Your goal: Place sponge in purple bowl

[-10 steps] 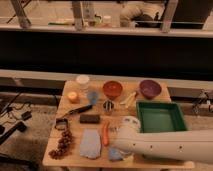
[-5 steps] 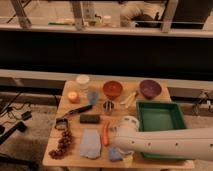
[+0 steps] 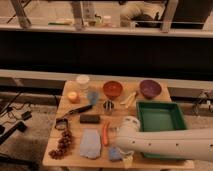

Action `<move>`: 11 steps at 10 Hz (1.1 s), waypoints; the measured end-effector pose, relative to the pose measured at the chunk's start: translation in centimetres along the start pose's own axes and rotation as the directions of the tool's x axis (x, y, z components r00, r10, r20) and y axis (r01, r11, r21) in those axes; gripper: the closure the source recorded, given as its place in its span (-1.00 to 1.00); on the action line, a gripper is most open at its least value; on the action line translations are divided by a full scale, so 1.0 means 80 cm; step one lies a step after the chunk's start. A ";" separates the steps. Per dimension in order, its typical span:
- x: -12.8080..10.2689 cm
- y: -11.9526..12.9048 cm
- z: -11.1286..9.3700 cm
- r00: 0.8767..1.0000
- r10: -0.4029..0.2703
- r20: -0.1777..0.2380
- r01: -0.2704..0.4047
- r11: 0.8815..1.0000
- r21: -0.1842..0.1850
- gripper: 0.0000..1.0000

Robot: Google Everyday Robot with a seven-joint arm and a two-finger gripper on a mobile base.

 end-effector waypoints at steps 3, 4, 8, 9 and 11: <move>0.000 0.002 0.002 1.000 -0.006 0.011 0.006 1.000 -0.001 0.05; -0.001 0.001 0.003 1.000 -0.012 0.014 0.012 1.000 -0.003 0.22; 0.001 0.000 0.003 1.000 -0.016 0.026 0.016 1.000 -0.003 0.90; 0.005 0.000 -0.005 1.000 -0.013 0.023 0.012 1.000 0.005 0.94; 0.009 -0.003 -0.033 1.000 -0.008 0.020 0.007 0.999 0.050 0.94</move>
